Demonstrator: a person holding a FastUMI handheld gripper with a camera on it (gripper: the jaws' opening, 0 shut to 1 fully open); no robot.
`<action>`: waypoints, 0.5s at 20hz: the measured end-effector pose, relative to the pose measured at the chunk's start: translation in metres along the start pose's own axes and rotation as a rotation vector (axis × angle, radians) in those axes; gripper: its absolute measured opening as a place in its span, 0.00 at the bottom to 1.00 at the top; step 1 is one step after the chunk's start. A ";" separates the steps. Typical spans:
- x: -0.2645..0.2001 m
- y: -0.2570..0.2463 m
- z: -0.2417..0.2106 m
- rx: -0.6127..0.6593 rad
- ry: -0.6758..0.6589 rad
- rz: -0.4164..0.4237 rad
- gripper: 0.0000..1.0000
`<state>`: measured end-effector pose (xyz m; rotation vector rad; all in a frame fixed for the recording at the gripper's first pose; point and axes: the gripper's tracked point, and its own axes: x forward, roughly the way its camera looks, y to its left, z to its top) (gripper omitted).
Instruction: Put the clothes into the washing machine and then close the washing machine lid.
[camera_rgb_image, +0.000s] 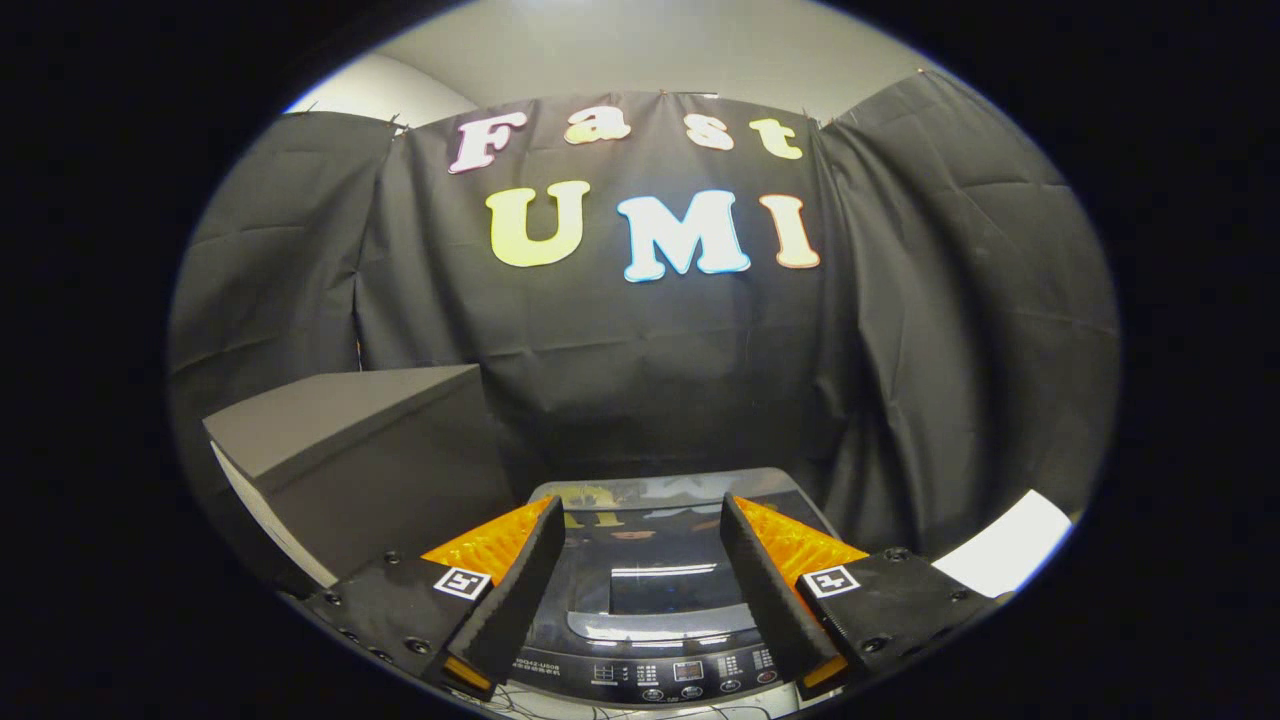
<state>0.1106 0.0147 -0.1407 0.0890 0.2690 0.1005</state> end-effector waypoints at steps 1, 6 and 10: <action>-0.008 0.001 0.008 0.000 -0.015 0.001 0.97; -0.051 0.000 0.042 -0.006 -0.082 -0.002 0.97; -0.086 0.000 0.061 -0.016 -0.124 -0.007 0.97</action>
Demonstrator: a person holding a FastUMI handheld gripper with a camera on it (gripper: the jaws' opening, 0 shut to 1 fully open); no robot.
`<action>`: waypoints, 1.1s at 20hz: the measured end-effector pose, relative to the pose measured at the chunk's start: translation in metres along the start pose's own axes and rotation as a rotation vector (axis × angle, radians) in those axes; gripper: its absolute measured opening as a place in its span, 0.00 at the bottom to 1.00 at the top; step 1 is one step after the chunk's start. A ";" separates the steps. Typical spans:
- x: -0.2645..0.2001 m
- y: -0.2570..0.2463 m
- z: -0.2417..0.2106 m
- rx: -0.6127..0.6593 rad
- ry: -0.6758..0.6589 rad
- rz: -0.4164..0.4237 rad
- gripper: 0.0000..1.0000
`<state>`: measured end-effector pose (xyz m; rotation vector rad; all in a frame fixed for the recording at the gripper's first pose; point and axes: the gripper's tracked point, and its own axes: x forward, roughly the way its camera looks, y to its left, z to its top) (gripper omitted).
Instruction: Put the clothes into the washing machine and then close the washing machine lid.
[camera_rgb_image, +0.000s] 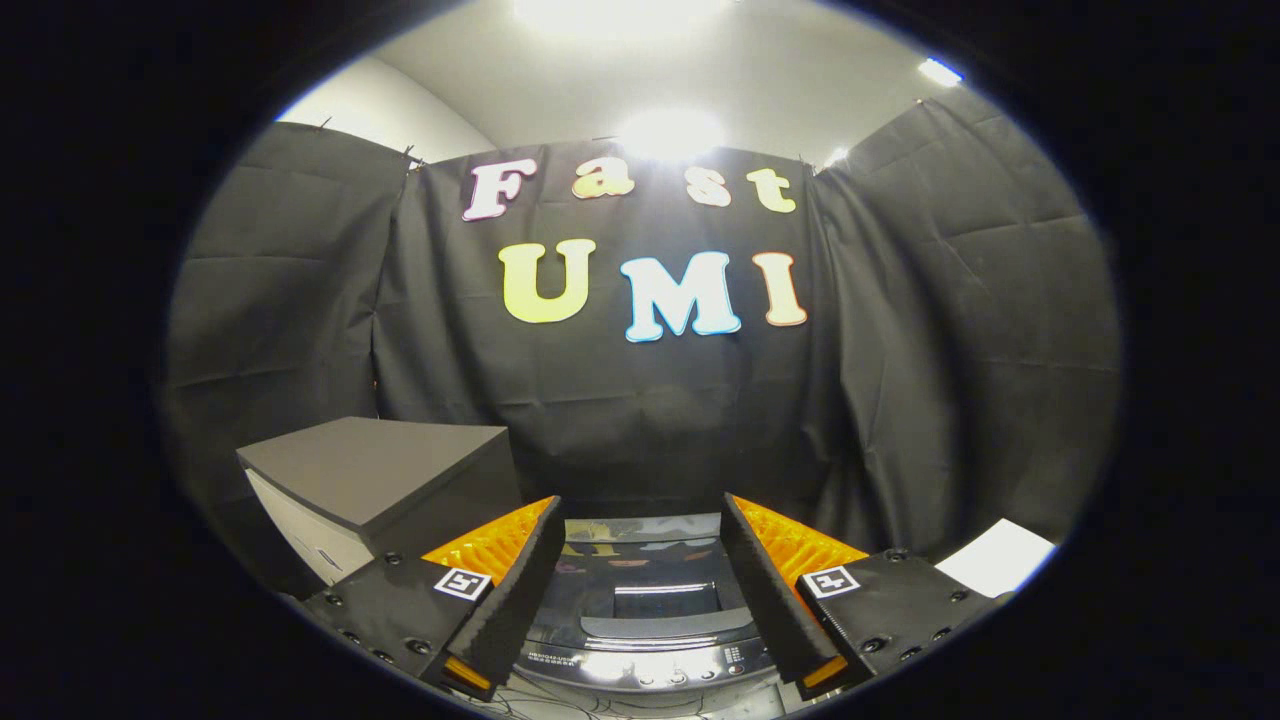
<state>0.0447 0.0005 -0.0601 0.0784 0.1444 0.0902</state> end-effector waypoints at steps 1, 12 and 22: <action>-0.007 0.000 0.005 -0.002 -0.008 0.001 0.97; -0.069 0.003 0.019 -0.009 -0.044 -0.002 0.97; -0.075 0.004 0.021 -0.022 -0.050 0.001 0.97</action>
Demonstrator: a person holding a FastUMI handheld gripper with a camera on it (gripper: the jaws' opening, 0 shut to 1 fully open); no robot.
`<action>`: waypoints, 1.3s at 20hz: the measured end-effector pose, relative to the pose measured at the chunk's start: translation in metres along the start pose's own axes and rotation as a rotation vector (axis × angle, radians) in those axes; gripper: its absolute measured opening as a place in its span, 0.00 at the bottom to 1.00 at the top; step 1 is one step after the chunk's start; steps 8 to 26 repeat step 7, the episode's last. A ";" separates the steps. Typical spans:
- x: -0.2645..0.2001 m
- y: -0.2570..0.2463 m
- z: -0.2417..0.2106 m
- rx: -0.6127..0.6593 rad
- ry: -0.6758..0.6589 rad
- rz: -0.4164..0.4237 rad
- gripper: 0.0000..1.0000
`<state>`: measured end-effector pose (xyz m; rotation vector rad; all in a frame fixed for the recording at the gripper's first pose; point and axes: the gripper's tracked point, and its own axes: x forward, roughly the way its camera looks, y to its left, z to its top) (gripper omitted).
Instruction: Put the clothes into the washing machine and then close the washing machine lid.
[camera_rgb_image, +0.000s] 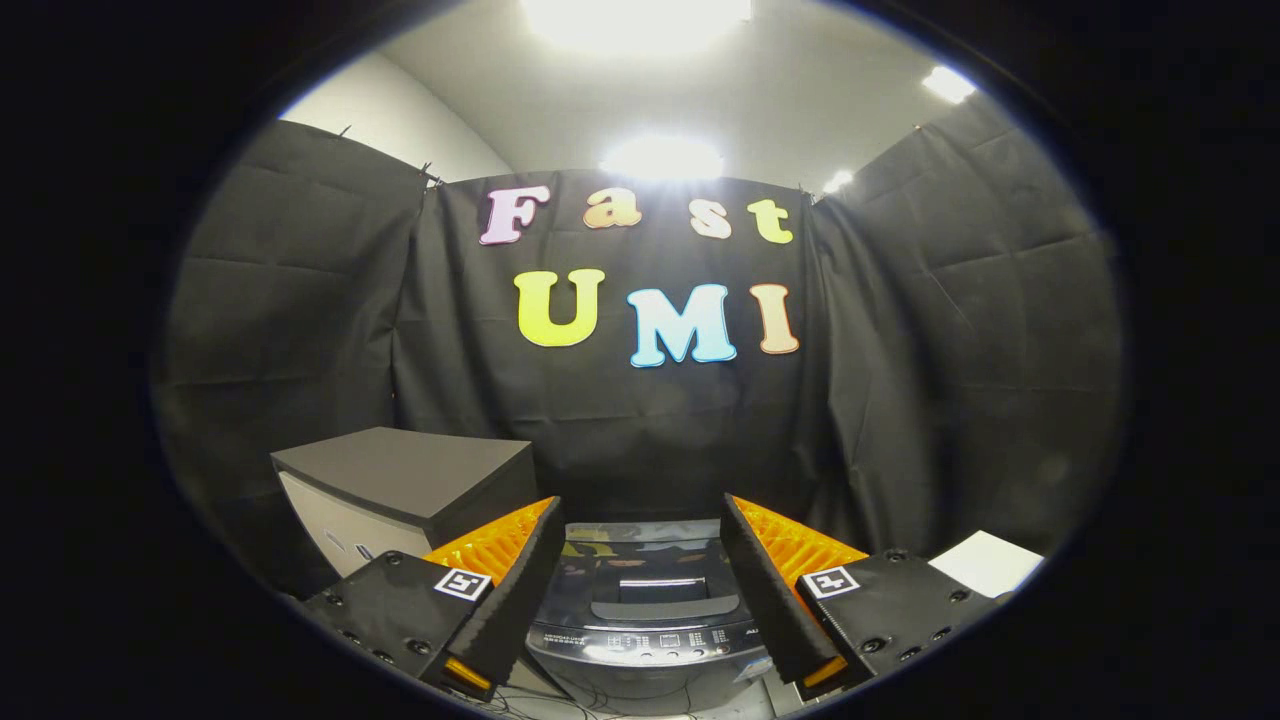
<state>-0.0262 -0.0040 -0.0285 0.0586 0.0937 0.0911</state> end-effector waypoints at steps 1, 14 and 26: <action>0.000 0.000 0.000 0.000 0.000 0.001 0.97; -0.001 0.004 0.000 -0.007 -0.002 0.008 0.97; -0.001 0.004 0.000 -0.007 -0.002 0.008 0.97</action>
